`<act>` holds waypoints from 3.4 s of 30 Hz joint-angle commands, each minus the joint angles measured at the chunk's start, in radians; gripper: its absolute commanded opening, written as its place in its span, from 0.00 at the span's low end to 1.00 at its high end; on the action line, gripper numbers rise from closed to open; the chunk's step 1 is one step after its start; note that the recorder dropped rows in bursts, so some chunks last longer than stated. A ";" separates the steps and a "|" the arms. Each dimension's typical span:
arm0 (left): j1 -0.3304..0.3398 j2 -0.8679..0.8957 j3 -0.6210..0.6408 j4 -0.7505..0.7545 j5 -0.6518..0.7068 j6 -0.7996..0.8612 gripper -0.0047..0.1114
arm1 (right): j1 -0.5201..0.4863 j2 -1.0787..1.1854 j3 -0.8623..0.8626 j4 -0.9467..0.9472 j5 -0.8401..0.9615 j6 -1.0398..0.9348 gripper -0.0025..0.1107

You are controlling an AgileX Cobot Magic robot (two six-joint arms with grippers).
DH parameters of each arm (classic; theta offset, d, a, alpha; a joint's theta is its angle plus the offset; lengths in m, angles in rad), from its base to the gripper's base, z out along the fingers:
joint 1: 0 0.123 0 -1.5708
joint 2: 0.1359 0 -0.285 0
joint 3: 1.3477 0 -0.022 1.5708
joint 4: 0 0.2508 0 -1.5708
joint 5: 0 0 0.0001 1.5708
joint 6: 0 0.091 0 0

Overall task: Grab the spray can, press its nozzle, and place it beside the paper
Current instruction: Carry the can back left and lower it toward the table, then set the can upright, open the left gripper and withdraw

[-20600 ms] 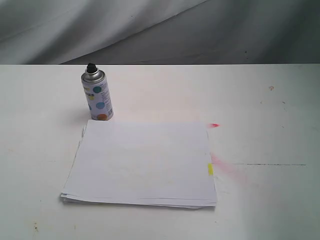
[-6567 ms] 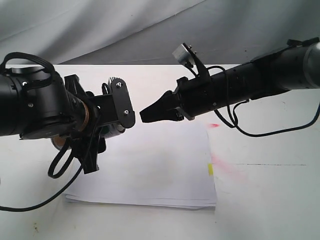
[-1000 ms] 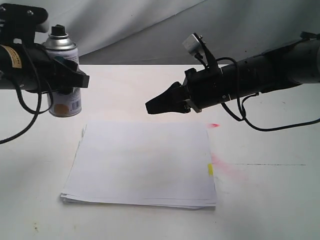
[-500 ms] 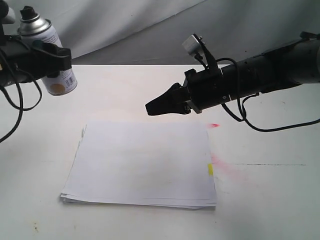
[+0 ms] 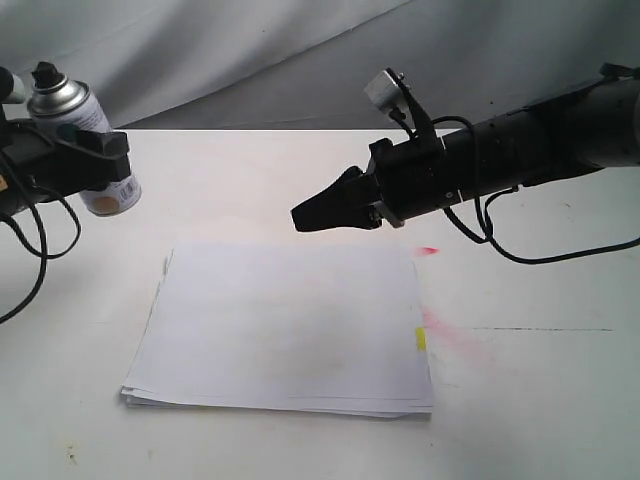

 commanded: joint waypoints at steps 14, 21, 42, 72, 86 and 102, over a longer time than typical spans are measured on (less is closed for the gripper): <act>0.002 0.357 -0.166 -0.006 -0.326 0.084 0.04 | -0.006 -0.012 -0.005 0.001 0.005 -0.013 0.02; 0.002 0.460 -0.286 -0.006 -0.207 0.084 0.04 | -0.006 -0.012 -0.005 0.004 -0.008 -0.013 0.02; 0.002 0.522 -0.344 -0.006 -0.108 0.084 0.04 | -0.006 -0.012 -0.005 0.013 -0.019 -0.011 0.02; 0.002 0.395 -0.344 -0.006 0.014 0.036 0.64 | -0.006 -0.020 -0.005 0.029 0.026 -0.008 0.02; 0.002 -0.130 -0.342 -0.010 0.522 0.022 0.64 | -0.012 -0.271 -0.005 0.031 -0.096 -0.008 0.02; 0.000 -0.772 -0.153 -0.299 0.862 0.175 0.05 | -0.012 -0.847 -0.005 -0.516 -0.038 0.457 0.02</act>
